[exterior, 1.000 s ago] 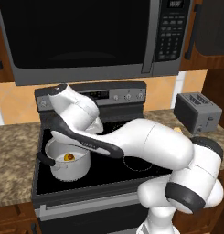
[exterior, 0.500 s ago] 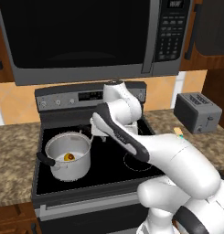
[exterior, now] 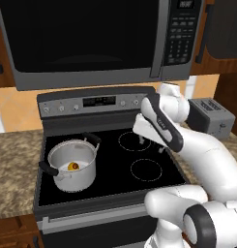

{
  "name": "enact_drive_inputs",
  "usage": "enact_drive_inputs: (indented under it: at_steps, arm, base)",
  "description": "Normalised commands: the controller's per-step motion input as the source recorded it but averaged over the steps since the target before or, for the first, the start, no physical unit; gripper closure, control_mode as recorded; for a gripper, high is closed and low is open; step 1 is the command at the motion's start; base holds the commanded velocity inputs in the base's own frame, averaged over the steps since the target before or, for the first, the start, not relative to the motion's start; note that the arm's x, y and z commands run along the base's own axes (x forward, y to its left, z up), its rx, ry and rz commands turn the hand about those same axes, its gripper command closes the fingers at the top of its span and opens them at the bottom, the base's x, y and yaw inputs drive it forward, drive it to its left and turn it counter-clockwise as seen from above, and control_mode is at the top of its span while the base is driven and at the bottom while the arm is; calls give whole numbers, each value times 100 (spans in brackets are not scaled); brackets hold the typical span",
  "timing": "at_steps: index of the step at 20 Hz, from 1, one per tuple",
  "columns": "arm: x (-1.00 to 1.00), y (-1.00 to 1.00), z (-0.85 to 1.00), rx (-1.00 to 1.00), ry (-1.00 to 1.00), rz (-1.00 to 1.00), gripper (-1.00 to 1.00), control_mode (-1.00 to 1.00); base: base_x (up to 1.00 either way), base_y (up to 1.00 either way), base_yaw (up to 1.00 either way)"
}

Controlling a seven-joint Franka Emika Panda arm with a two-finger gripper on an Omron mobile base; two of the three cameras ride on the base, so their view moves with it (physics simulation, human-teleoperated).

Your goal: Put the lemon and carrot in the pot. Retrieve the spatula and lightly stir the vegetables in the pot.

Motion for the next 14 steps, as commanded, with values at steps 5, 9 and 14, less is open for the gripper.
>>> enact_drive_inputs:
  at_steps: [5,9,14]
  arm:
    - [0,-51,-12,0,0,-78,-100,-100]
    - [0,-31,-12,0,0,-85,-100,-100]
    - [2,-32,-10,0,0,-84,-100,-100]
  base:
    - [0,0,0]
    - [0,0,0]
    - [0,0,0]
